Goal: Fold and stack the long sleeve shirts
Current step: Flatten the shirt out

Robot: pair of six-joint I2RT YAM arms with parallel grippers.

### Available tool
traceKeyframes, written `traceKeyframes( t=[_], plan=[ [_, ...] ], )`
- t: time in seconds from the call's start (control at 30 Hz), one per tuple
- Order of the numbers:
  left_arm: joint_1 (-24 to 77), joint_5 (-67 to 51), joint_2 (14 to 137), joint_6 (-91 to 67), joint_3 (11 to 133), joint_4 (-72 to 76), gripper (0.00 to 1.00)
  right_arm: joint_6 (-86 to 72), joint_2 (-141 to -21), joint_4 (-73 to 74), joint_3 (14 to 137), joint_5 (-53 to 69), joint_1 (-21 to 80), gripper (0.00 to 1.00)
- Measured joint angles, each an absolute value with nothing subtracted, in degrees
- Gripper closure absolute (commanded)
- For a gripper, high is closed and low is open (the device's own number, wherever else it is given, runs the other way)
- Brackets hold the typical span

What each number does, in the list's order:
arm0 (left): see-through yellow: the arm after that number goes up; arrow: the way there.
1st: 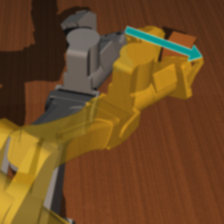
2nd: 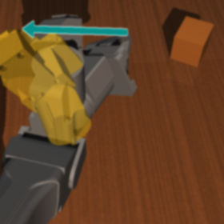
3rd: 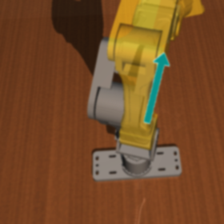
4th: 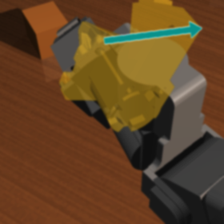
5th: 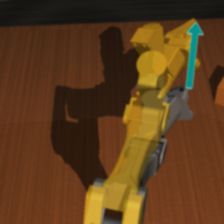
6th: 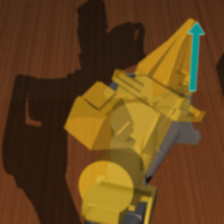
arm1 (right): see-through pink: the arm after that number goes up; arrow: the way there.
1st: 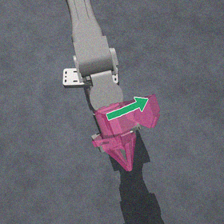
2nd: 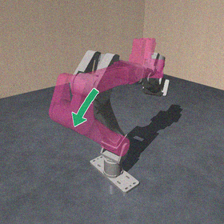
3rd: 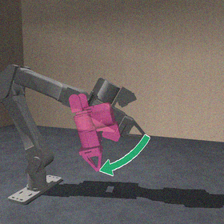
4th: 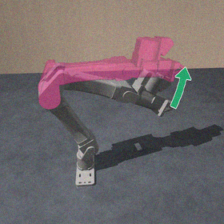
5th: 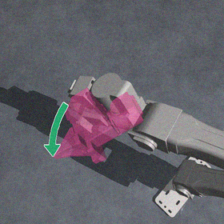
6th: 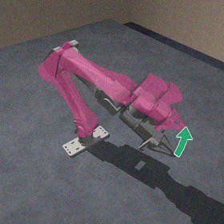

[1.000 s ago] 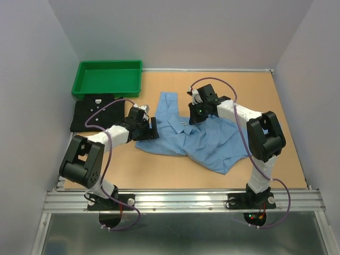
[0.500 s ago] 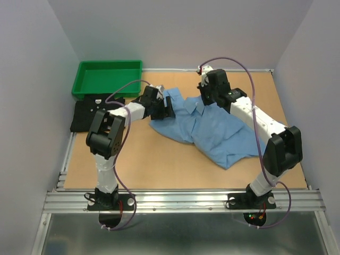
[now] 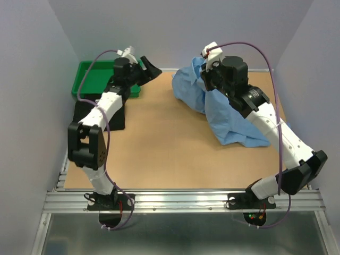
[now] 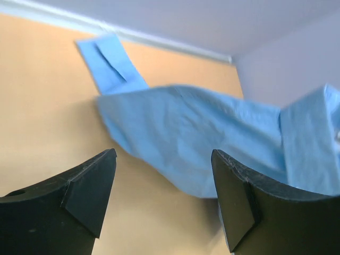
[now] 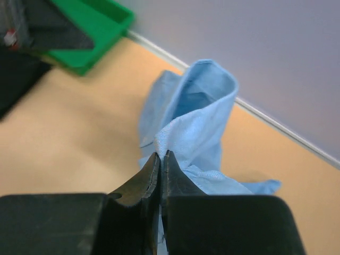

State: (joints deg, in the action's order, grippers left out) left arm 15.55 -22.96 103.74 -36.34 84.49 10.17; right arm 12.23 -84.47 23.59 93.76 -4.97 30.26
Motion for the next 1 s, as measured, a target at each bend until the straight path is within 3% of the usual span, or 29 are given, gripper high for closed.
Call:
traceKeyframes(
  t=[0.13,0.23,0.3,0.33,0.47,0.57,0.8,1.0],
  plan=[
    [10.63,-18.52,90.17,-34.35,75.48,9.65,0.16,9.08,-82.61,22.28,88.49,0.38,39.07,0.99],
    [11.05,-15.64,81.67,-32.34,65.87,8.84,0.17,5.28,-88.09,22.04,85.1,3.9,46.41,0.98],
    [11.35,-13.72,77.14,-31.14,60.07,6.07,0.17,3.29,-92.47,22.04,83.83,5.23,49.41,0.83],
    [11.53,-12.71,75.13,-30.61,57.01,4.82,0.16,2.07,-95.61,22.35,83.18,6.13,51.4,0.64],
    [11.14,-9.32,68.42,-28.91,48.99,-1.13,0.16,-0.45,-103.66,24.51,82.11,9.15,56.12,0.31],
    [10.85,-8.34,64.4,-28.14,45.8,-4.49,0.16,-1.1,-103.68,26.24,82.02,8.88,57.14,0.2],
    [11.49,-12.16,63.16,-28.12,42.7,-5.1,0.13,-2.26,-97.38,26.79,82.02,-0.84,50.15,0.19],
    [16.03,-15.22,69.54,-28.42,42.68,-5.02,0.13,-7.75,-92.16,26.92,81.52,-7.01,32.4,0.19]
  ],
)
